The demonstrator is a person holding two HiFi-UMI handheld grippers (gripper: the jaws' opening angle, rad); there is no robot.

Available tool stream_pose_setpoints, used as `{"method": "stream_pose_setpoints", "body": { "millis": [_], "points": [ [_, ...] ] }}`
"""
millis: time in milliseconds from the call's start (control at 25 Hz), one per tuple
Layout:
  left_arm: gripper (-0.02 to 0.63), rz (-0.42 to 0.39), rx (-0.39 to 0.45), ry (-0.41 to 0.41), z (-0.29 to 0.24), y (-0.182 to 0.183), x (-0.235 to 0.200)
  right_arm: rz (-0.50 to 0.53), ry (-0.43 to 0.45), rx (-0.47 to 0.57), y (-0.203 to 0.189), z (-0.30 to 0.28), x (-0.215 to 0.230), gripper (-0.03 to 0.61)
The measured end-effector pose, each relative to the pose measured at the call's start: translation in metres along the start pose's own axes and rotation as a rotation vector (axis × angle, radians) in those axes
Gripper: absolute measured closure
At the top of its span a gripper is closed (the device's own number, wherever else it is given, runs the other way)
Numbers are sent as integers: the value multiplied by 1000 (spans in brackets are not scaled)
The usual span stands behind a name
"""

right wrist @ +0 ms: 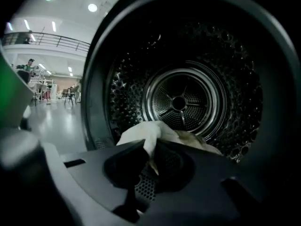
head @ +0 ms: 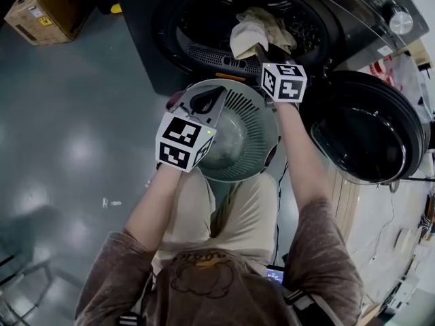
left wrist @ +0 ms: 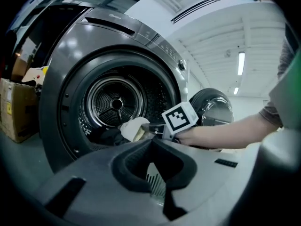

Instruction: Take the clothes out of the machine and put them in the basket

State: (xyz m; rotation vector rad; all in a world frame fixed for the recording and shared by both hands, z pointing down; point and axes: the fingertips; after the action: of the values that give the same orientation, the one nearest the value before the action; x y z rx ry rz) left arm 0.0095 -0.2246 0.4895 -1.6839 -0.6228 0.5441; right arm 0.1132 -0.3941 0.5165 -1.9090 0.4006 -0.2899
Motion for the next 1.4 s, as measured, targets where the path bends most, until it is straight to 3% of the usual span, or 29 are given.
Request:
{"method": "stream_pose_setpoints", "body": {
  "millis": [360,920,1200,1280,1400],
  "points": [
    [607,-35,18,36,14,12,11,-4,115,62,-8,102,-50,535],
    [607,-59,49,41,13,29,37,-81,186,-40,-90,215,-95,537],
    [607,-64,49,54,13,30,39,-97,248,-72,-119,232,-127,532],
    [607,-67,46,58,13,29,39,-98,229,-56,-116,228,-121,503],
    [607,-65,44,61,14,28,37,-100,221,-35,-105,221,-115,351]
  ]
}}
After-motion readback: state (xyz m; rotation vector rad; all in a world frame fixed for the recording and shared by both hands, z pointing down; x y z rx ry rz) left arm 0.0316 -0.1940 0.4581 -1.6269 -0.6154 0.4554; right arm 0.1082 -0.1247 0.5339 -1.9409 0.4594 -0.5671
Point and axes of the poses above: the fingertips, and each gripper's own axes: z backward along the fingers, x to its right, y out of its top, and after that the axes turned 9 degrees about -z, right-handed
